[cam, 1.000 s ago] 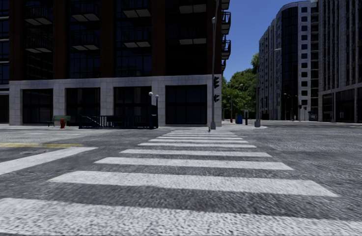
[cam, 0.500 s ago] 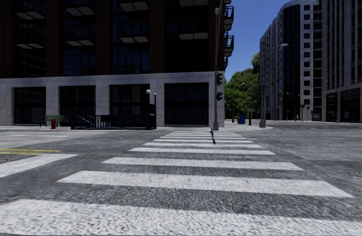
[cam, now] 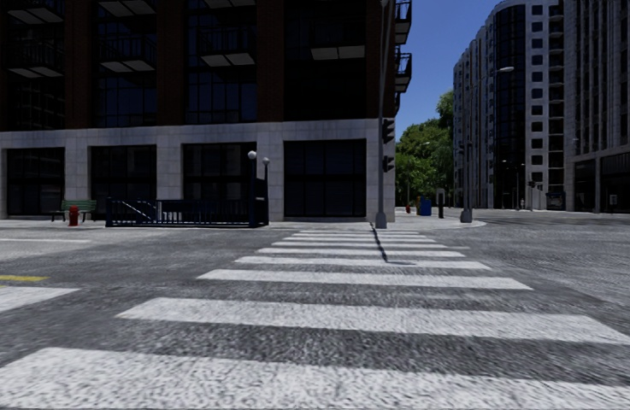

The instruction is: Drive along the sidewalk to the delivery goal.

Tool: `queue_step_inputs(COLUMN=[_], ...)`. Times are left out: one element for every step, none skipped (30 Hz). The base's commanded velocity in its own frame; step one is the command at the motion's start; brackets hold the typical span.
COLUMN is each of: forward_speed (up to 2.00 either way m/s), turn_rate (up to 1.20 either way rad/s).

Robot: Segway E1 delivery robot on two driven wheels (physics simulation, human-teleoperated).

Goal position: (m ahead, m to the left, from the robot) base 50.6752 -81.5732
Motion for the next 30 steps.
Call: queue_step_inputs(forward_speed=[2.00, 2.00, 2.00, 2.00, 2.00, 2.00, 2.00, 2.00, 2.00, 2.00, 2.00, 2.00, 2.00, 2.00, 2.00, 2.00, 2.00, 2.00, 2.00, 2.00, 2.00, 2.00, 2.00, 2.00, 2.00, 2.00, 2.00, 2.00, 2.00, 2.00], turn_rate=[0.00, -0.07, -0.07, -0.23, -0.50, -0.73, -0.73, -0.83, -0.84, -0.06, -0.06, -0.02, 0.00, 0.00, 0.00, 0.00, 0.00, 0.00, 0.00, 0.00, 0.00, 0.00, 0.00, 0.00, 0.00, 0.00, 0.00, 0.00, 0.00, 0.00])
